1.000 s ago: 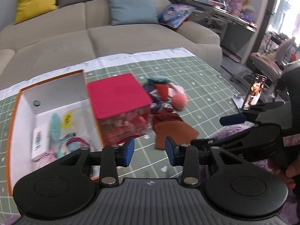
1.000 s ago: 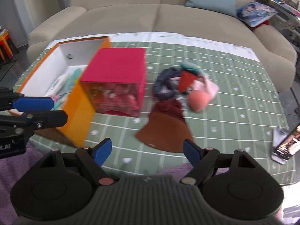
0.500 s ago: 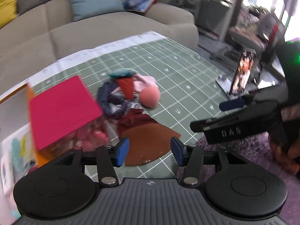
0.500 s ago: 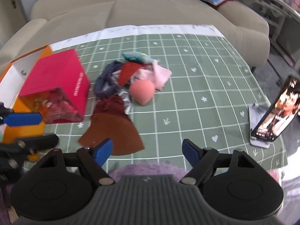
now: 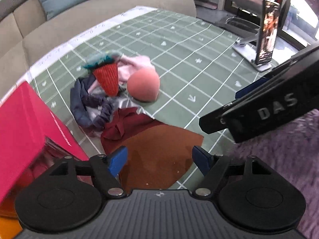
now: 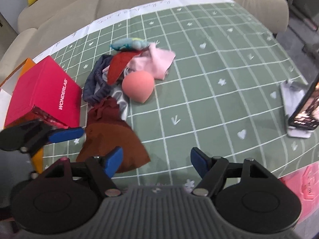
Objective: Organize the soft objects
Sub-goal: 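Grasp the brown felt piece with the left tool while the right tool approaches the pink sponge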
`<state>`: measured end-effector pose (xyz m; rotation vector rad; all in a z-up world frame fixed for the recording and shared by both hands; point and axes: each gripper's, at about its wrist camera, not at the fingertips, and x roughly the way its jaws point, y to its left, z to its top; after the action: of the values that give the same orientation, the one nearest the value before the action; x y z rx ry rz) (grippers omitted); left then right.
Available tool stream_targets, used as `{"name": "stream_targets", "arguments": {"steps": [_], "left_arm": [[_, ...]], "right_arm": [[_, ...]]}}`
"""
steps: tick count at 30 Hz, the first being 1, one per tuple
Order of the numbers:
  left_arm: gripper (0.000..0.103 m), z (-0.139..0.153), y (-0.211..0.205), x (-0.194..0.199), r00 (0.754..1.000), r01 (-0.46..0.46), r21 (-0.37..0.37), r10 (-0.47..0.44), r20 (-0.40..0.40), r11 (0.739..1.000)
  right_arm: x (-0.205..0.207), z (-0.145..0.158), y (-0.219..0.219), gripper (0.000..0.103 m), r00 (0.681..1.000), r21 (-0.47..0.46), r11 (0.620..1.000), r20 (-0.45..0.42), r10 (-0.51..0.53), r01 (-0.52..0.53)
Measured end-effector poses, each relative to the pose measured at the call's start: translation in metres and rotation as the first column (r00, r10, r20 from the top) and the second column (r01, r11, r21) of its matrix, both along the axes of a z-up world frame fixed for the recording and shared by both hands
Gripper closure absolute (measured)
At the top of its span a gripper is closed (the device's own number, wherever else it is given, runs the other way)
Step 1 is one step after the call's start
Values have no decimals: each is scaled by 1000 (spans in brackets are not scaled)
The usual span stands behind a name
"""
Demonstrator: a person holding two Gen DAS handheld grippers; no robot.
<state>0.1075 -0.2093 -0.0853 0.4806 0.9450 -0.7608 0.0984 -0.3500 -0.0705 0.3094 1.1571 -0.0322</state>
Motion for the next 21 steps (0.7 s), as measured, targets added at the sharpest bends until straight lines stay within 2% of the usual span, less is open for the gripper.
{"name": "stream_targets", "arguments": {"steps": [4,7,9,11,13,18,20,21], "left_arm": [[15,-14,-1,7,998,-45,14,46,-44,999],[9,-28,-5,8,996,-72,89,76,-42,993],[8,-31,-3,8,995,-85,68,87,-37,994],[7,-32,1,13,989,-124,43,126,-71,991],[15,-33,2,16,987,-142,31,144,-73,989],[23,-32,0,12,989,-131,14,131,-63,991],[33,-32,0,11,989,-133,9,133,-58,991],[42,-31,0,10,989,-135,6,135,-57,991]], "right_arm": [[4,-2,0,28,1000,10,1000,2,-5,5],[8,-5,0,28,1000,30,1000,-7,4,-4],[10,-6,1,28,1000,42,999,-14,14,-14],[11,-7,2,28,1000,44,999,-17,19,-19],[13,-8,3,28,1000,44,999,-19,24,-23],[20,-10,6,28,999,42,998,-20,37,-37],[21,-11,7,28,999,49,998,-23,37,-36],[21,-12,6,28,999,52,998,-24,38,-37]]}}
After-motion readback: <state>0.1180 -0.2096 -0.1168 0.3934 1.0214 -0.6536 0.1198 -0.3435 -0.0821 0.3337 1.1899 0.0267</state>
